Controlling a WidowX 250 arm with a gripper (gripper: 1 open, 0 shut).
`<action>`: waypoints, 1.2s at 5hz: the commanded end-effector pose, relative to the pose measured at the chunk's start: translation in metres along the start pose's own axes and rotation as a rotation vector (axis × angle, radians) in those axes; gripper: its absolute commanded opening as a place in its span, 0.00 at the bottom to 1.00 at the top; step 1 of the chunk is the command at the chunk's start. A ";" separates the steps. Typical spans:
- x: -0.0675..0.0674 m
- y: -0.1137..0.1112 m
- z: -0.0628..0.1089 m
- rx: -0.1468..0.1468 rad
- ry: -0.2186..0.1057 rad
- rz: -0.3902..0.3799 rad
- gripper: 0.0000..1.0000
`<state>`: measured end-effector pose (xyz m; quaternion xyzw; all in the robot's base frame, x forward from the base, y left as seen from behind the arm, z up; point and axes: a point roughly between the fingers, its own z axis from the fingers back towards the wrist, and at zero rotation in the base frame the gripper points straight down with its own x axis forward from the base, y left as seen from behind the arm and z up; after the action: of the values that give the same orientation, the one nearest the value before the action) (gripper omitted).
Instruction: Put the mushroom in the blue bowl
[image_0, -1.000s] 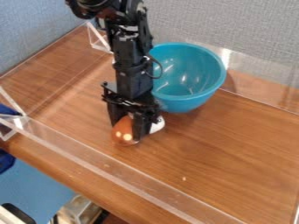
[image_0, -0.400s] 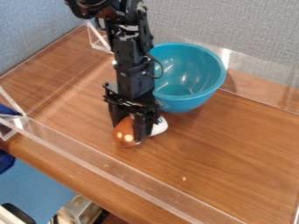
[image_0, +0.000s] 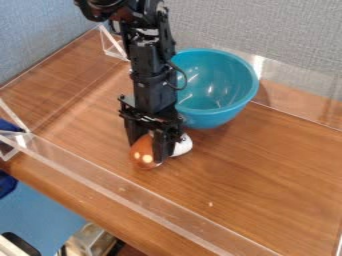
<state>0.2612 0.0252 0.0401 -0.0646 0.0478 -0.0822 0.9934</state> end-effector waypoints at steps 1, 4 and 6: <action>0.006 0.000 0.022 0.022 -0.067 -0.010 0.00; 0.003 -0.004 0.035 0.018 -0.066 -0.027 0.00; 0.002 -0.006 0.043 0.016 -0.062 -0.040 0.00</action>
<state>0.2579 0.0230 0.0660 -0.0712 0.0494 -0.0947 0.9917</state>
